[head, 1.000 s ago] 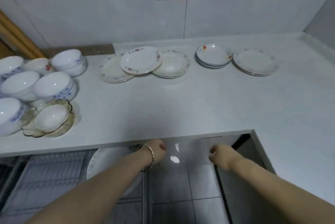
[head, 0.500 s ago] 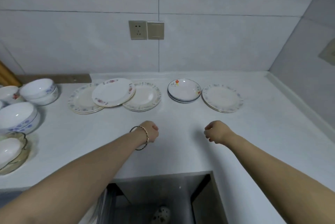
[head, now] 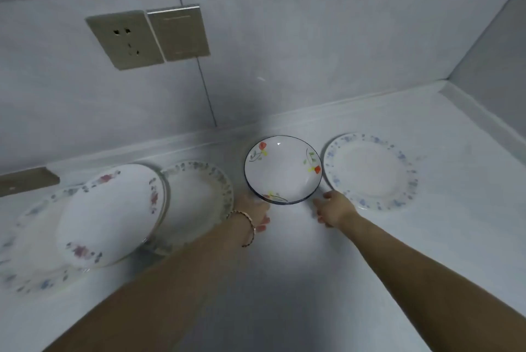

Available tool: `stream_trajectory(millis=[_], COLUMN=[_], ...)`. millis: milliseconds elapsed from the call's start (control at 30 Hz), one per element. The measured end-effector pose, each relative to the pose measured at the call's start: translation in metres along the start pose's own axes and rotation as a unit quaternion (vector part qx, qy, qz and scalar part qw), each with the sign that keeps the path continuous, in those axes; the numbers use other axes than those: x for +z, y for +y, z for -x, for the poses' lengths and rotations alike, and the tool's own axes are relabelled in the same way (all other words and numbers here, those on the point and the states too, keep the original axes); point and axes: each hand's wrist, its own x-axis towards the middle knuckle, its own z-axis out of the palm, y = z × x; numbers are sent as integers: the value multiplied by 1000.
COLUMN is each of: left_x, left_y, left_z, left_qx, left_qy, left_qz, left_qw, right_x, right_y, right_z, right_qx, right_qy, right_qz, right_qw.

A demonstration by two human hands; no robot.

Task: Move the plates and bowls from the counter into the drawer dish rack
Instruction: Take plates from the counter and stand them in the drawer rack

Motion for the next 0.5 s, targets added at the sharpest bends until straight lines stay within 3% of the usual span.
stream_trajectory(millis=[100, 267, 433, 500], left_x=[10, 13, 3, -3], left_y=[12, 10, -8, -18], left_z=[-36, -72, -68, -49], left_qx=[-7, 60, 106, 75], left_qy=[1, 40, 21, 2], left_qz=[4, 95, 104, 109], left_qw=[1000, 993, 989, 991], right_x=[13, 22, 24, 22], right_y=[-11, -16, -3, 7], right_z=[-33, -49, -33, -14], right_qx=[17, 28, 46, 61], right_qy=[21, 18, 7, 1], right_qz=[-64, -244, -324, -338], right_qw=[998, 969, 945, 939])
